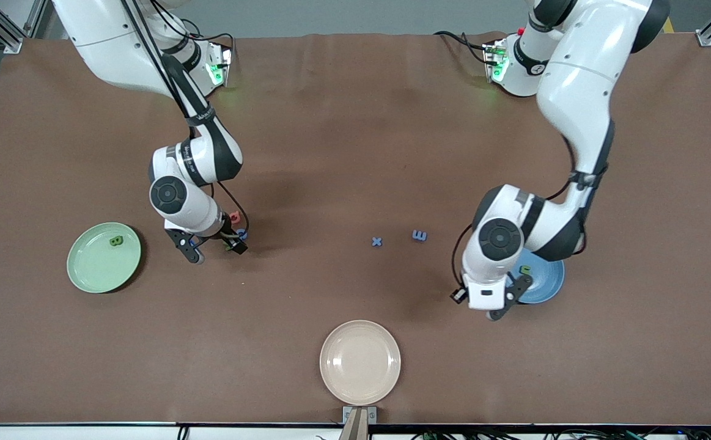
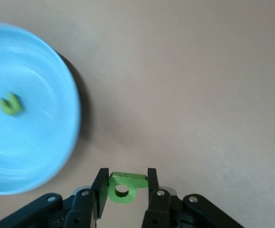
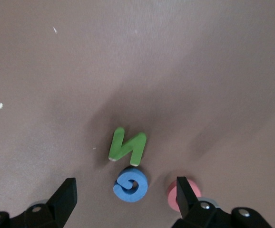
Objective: Sort upper and lower case letters into plates
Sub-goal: 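Grasp the green b with the left gripper while the right gripper reaches N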
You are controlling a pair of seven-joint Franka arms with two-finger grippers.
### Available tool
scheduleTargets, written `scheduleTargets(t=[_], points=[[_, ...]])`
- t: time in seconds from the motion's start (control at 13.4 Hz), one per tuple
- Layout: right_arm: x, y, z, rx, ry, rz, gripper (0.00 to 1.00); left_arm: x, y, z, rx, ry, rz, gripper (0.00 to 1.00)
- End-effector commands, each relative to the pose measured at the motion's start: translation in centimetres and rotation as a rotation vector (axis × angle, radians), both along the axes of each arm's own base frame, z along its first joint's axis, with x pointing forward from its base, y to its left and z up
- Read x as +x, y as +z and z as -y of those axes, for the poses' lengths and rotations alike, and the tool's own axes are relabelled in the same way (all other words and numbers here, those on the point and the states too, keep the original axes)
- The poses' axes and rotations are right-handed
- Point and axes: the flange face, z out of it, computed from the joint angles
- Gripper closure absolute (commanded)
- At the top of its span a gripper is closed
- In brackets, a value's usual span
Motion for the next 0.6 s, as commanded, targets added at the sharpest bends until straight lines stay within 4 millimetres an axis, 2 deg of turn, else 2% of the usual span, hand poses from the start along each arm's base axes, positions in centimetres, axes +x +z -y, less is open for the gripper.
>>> scheduleTargets(t=[0.0, 0.15, 0.37, 0.45, 0.52], points=[[0.0, 0.7, -0.4, 0.011, -0.055, 0.021, 0.08, -1.7, 0.9, -3.6, 0.034, -0.051, -0.059, 1.00], [0.2, 0.7, 0.1, 0.006, -0.061, 0.021, 0.08, -2.9, -0.4, -6.6, 0.048, -0.063, -0.104, 1.00], [0.5, 0.1, 1.4, 0.000, -0.091, 0.012, 0.08, -4.1, -1.4, -10.2, 0.053, -0.047, -0.142, 0.93], [1.0, 0.2, 1.7, -0.001, -0.118, 0.011, 0.08, -4.5, -1.9, -10.2, 0.053, -0.047, -0.150, 0.87], [1.3, 0.1, 1.8, -0.001, -0.130, 0.012, 0.08, -5.0, -2.2, -10.3, 0.054, -0.039, -0.156, 0.65]])
